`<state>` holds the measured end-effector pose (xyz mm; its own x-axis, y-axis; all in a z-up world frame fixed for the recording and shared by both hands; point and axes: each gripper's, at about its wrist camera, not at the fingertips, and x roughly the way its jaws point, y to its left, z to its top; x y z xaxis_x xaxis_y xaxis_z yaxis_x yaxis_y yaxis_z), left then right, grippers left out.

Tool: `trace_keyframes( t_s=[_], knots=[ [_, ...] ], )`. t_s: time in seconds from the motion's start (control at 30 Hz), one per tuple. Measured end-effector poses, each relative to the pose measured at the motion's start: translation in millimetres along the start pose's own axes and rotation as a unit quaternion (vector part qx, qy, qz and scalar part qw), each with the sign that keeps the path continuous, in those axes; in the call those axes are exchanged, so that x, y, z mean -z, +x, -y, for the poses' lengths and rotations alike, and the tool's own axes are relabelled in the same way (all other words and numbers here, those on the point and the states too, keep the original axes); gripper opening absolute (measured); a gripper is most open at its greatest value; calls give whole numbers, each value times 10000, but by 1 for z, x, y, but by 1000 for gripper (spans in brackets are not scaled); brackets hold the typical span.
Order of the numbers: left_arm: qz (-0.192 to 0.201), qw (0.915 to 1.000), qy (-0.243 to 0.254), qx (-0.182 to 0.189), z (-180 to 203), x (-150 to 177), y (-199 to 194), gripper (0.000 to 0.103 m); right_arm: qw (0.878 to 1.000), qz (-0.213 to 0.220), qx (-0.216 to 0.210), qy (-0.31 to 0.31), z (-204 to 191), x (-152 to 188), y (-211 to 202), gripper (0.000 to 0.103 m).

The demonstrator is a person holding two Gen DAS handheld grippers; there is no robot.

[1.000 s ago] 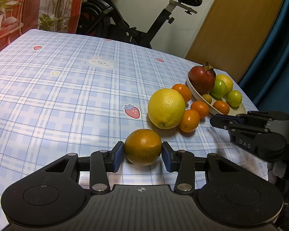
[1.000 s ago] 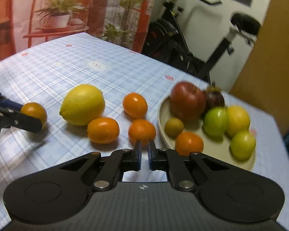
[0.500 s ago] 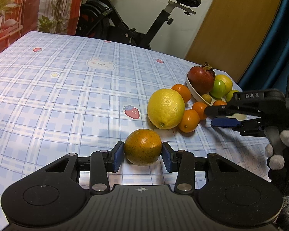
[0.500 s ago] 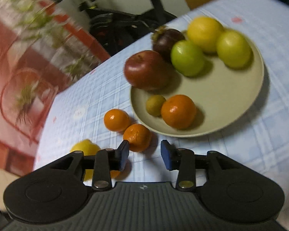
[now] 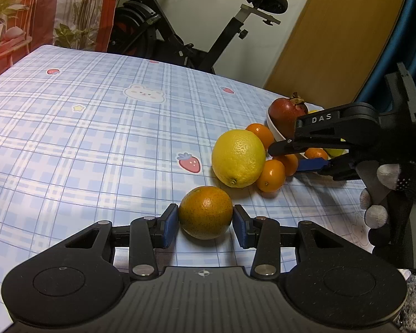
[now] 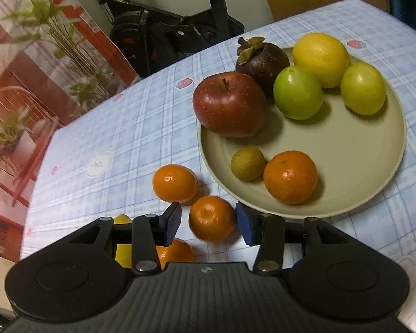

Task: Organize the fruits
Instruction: 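Close the right gripper on a small tangerine while the left gripper holds its tangerine, then lower both tangerines onto the plate and open both grippers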

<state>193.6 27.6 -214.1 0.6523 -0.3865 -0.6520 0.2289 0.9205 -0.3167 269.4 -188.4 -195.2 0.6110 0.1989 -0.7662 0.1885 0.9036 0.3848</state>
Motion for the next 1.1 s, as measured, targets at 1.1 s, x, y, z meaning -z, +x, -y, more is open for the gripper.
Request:
trace_keyframes(
  t_s=[1.1],
  knots=[
    [187,9938,1078,217,92,-60,8,45,9869,844,-979,964,103,-23,-75,39]
  ],
)
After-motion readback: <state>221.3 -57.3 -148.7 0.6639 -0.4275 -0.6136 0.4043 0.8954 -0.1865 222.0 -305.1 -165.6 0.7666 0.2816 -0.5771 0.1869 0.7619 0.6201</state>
